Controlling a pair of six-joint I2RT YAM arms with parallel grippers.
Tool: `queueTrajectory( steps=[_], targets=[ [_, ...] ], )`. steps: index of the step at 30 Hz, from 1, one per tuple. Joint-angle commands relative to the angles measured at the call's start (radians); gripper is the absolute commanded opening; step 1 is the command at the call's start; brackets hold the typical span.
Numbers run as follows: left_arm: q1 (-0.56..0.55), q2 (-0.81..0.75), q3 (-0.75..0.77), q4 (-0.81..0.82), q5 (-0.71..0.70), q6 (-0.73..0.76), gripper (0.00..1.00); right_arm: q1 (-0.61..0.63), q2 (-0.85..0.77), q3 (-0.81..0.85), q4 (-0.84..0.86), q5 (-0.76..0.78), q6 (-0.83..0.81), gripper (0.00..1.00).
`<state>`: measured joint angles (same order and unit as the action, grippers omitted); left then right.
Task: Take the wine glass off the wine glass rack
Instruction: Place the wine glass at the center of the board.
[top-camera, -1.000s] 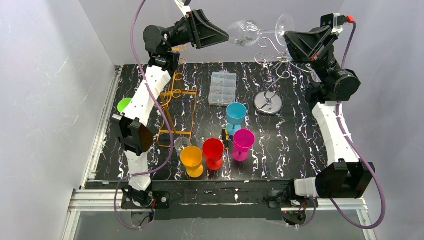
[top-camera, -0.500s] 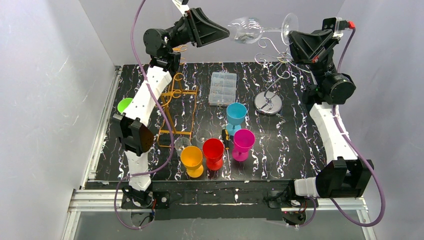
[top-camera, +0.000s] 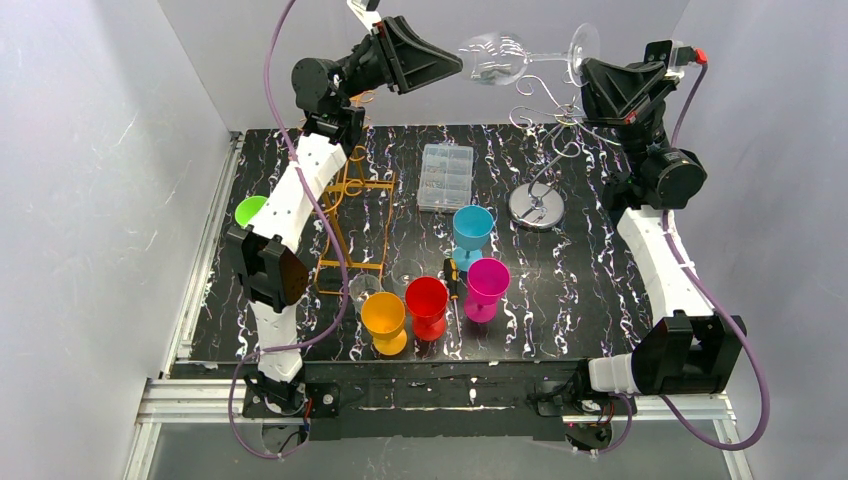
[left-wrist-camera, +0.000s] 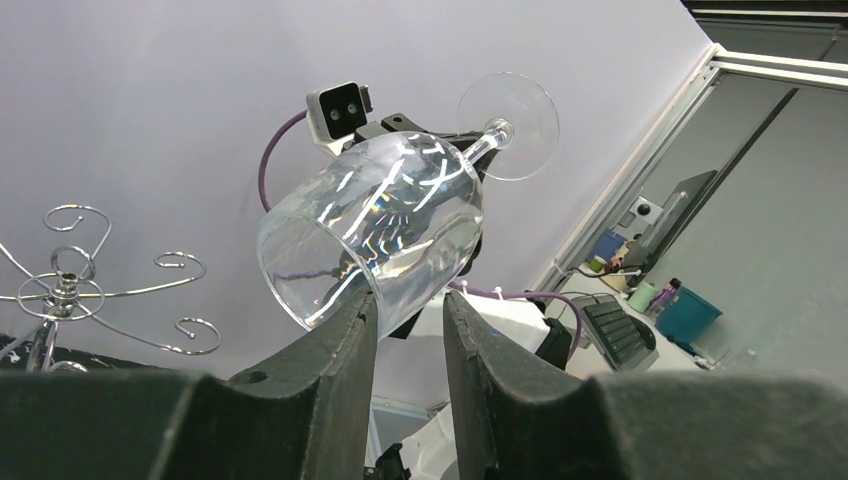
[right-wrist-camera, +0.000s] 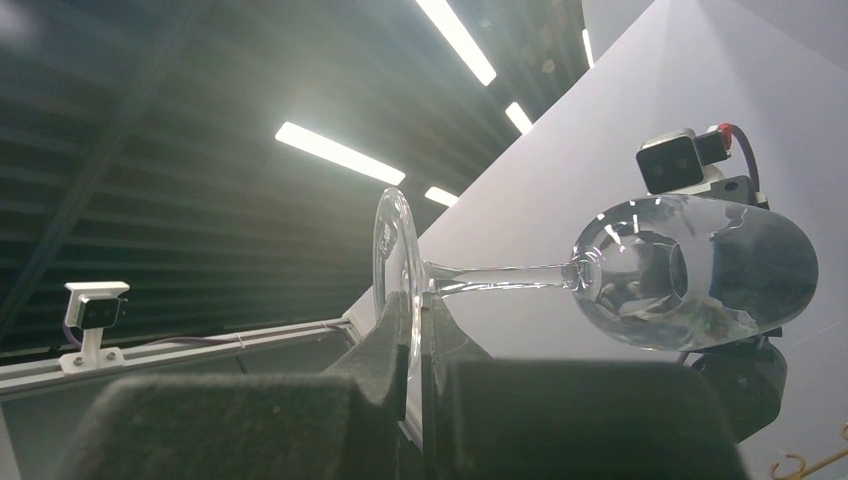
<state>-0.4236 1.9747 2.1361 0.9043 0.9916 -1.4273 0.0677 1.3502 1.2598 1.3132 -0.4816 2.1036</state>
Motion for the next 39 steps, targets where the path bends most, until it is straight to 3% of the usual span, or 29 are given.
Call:
queueTrajectory(
  steps=[1, 8, 13, 19, 26, 30, 35, 39],
  targets=[
    [-0.082, -0.126, 0.022, 0.070, 0.050, 0.014, 0.29, 0.006, 0.041, 0.002, -0.120, -0.009, 0.396, 0.01],
    [-0.051, -0.265, -0.163, -0.237, -0.048, 0.263, 0.47, 0.009, 0.042, 0.091, -0.091, -0.034, 0.360, 0.01],
    [-0.012, -0.343, -0.287, -0.322, -0.149, 0.320, 0.60, 0.009, 0.045, 0.215, -0.137, -0.160, 0.218, 0.01],
    [0.033, -0.437, -0.394, -0.515, -0.241, 0.422, 0.67, 0.009, 0.000, 0.250, -0.271, -0.290, 0.009, 0.01],
    [0.057, -0.449, -0.404, -0.673, -0.321, 0.484, 0.70, 0.011, 0.008, 0.313, -0.256, -0.357, 0.006, 0.01],
    [0.058, -0.444, -0.356, -0.826, -0.398, 0.545, 0.71, 0.011, -0.029, 0.403, -0.553, -0.443, -0.307, 0.01],
    [0.058, -0.459, -0.271, -1.071, -0.487, 0.629, 0.71, 0.011, -0.079, 0.581, -1.261, -0.412, -0.967, 0.01],
    [0.058, -0.463, -0.221, -1.191, -0.488, 0.649, 0.70, 0.011, -0.115, 0.584, -1.439, -0.341, -1.174, 0.01]
  ],
)
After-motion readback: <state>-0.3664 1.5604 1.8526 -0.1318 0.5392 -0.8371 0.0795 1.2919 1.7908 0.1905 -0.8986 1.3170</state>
